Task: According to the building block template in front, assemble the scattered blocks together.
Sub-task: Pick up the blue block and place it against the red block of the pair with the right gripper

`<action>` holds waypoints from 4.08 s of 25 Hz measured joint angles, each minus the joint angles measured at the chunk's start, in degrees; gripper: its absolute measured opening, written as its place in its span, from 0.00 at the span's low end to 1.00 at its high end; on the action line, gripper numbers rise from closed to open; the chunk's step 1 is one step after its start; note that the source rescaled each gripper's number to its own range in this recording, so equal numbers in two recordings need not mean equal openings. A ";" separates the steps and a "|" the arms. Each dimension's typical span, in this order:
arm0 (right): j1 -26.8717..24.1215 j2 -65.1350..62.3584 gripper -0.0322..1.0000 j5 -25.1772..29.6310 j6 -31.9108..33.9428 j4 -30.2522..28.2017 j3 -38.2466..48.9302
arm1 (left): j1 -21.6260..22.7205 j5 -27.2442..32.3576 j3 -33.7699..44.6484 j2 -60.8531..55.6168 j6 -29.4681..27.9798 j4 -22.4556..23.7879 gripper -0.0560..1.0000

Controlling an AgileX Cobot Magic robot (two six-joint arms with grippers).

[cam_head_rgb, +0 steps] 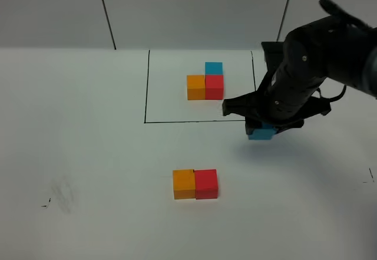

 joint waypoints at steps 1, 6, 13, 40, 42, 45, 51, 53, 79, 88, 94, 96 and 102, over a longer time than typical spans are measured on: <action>1.18 0.35 0.32 0.32 3.04 -0.66 0.00 | 0.00 0.00 0.00 0.00 0.00 0.00 0.06; 6.77 1.27 0.32 -0.01 18.08 -8.71 -0.68 | 0.00 0.00 0.00 0.00 0.00 0.00 0.06; 10.84 8.84 0.32 7.81 24.07 -13.73 -11.49 | 0.00 0.00 0.00 0.00 0.00 0.00 0.06; 14.01 20.40 0.32 12.94 19.61 -9.14 -21.80 | 0.00 0.00 0.00 0.00 0.00 0.00 0.05; 14.34 20.40 0.32 13.07 19.71 -9.39 -21.80 | 0.00 0.00 0.00 0.00 0.00 0.00 0.05; 14.72 20.68 0.32 13.12 20.39 -9.60 -21.80 | 0.00 0.00 0.00 0.00 0.00 0.00 0.05; 14.74 21.78 0.32 13.12 20.61 -9.44 -21.80 | 0.00 0.00 0.00 0.00 0.00 0.00 0.05; 14.74 21.92 0.32 13.12 20.61 -9.44 -21.80 | 0.00 0.00 0.00 0.00 0.00 0.00 0.05; 14.74 25.53 0.32 12.36 20.61 -7.44 -21.84 | 0.00 0.00 0.00 0.00 0.05 0.00 0.05; 14.74 25.82 0.32 12.43 20.55 -7.28 -22.18 | 0.00 0.00 0.00 0.00 0.05 0.00 0.05; 14.74 25.82 0.32 12.43 20.55 -7.37 -22.18 | 0.00 0.00 0.00 0.00 0.05 0.00 0.05; 14.74 25.82 0.32 12.43 20.55 -7.37 -22.20 | 0.00 0.00 0.00 0.00 0.05 0.00 0.05; 14.74 25.82 0.32 12.37 21.18 -7.37 -22.20 | 0.00 0.00 0.00 0.00 0.05 0.00 0.05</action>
